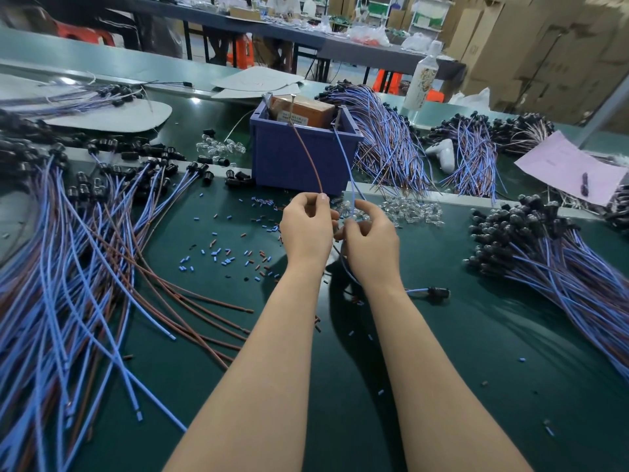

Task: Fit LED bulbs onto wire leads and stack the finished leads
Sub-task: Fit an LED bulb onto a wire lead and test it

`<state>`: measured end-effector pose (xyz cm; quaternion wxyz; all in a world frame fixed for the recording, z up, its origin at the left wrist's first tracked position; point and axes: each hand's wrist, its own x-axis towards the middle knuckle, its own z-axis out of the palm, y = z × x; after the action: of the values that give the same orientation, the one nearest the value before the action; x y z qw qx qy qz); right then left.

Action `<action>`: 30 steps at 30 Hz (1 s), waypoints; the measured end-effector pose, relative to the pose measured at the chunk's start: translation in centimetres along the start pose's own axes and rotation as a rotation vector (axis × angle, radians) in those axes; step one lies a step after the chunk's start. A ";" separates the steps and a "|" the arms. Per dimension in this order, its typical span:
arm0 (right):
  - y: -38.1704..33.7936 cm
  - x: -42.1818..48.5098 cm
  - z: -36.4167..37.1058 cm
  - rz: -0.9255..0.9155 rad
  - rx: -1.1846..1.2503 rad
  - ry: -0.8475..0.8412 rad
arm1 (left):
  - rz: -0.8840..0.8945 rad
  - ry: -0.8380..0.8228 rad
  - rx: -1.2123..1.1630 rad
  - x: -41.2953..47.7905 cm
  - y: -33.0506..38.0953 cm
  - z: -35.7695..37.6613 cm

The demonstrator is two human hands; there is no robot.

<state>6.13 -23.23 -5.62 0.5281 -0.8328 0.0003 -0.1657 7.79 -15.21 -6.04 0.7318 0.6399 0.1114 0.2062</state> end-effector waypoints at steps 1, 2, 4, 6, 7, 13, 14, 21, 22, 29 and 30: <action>0.0 0.0 0.0 0.007 0.012 0.005 | 0.000 0.000 0.000 0.0 0.0 0.0; 0.0 0.0 0.0 0.013 0.024 0.009 | 0.001 -0.001 0.000 0.0 0.1 0.0; -0.1 0.0 0.1 0.022 0.041 0.015 | 0.005 -0.005 0.008 -0.1 0.1 0.0; -0.1 0.0 0.1 0.030 0.058 0.023 | 0.011 -0.009 0.016 -0.2 0.2 -0.1; -0.1 0.0 0.2 0.034 0.066 0.028 | 0.013 -0.011 0.016 -0.2 0.3 -0.1; -0.2 0.0 0.2 0.033 0.103 0.065 | 0.020 -0.009 0.023 -0.3 0.4 0.0; -0.3 0.0 0.2 0.029 0.107 0.073 | 0.019 -0.009 0.022 -0.3 0.5 0.0; -0.4 0.0 0.1 0.022 0.125 0.118 | 0.022 -0.015 0.026 -0.3 0.4 0.0; -0.4 0.0 0.1 0.025 0.125 0.126 | 0.021 -0.014 0.027 -0.3 0.3 0.0; -0.3 0.1 0.0 0.030 0.150 0.173 | 0.015 -0.006 0.017 -0.2 0.2 0.1; -0.3 0.1 0.0 0.031 0.154 0.175 | 0.014 -0.008 0.017 -0.2 0.2 0.0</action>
<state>6.12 -23.14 -5.35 0.5909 -0.7721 0.0466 -0.2292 7.57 -15.32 -5.83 0.7254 0.6476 0.1058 0.2076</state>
